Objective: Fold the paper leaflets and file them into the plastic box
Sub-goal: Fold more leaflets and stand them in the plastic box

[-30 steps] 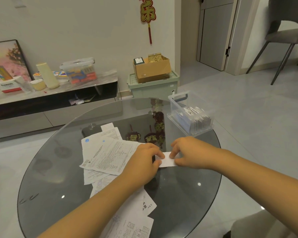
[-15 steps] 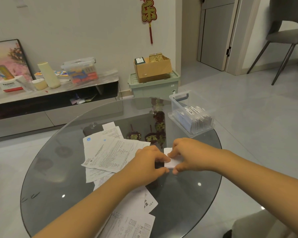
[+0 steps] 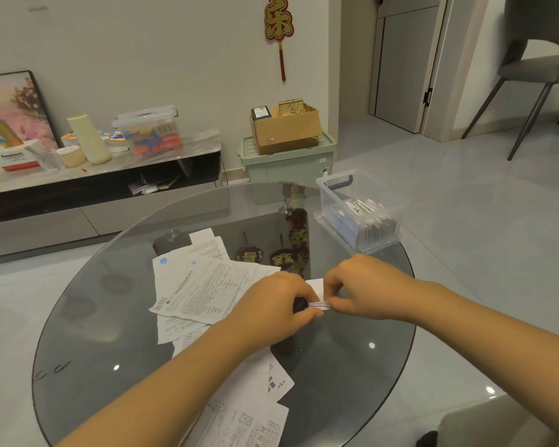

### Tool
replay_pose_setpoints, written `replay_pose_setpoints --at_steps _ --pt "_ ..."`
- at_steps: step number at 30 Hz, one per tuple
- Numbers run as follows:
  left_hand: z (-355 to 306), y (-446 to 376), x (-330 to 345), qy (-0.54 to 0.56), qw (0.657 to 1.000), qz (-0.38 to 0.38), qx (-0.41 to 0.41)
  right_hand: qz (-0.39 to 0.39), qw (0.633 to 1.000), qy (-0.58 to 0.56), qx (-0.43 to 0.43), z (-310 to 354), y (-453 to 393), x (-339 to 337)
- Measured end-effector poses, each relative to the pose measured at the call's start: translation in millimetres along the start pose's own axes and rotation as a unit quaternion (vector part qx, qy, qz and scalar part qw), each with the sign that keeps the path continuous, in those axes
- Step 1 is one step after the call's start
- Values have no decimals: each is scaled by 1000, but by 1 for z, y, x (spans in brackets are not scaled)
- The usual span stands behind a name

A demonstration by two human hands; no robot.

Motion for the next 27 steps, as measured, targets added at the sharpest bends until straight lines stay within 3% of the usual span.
replay_pose_setpoints --at_steps 8,17,24,27 --pt "-2 -2 0 40 997 -40 -48 27 995 -96 18 -13 4 -1" --pt "-3 -7 10 82 991 -60 -89 -75 988 -122 65 -16 -4 11" --pt "0 -18 12 87 985 -64 -134 -90 988 -86 89 -16 -10 20" --pt "0 -22 9 42 992 -41 -108 -101 992 -33 64 -16 -8 18"
Point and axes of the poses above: each hand's wrist, its own y-axis away from the middle knuckle, its own x-axis out of the palm, z = x × y, the point moved 3 cm from there along -y, towards the middle knuckle, and after that the axes turned 6 degrees about -x, right-handed, at the moved point
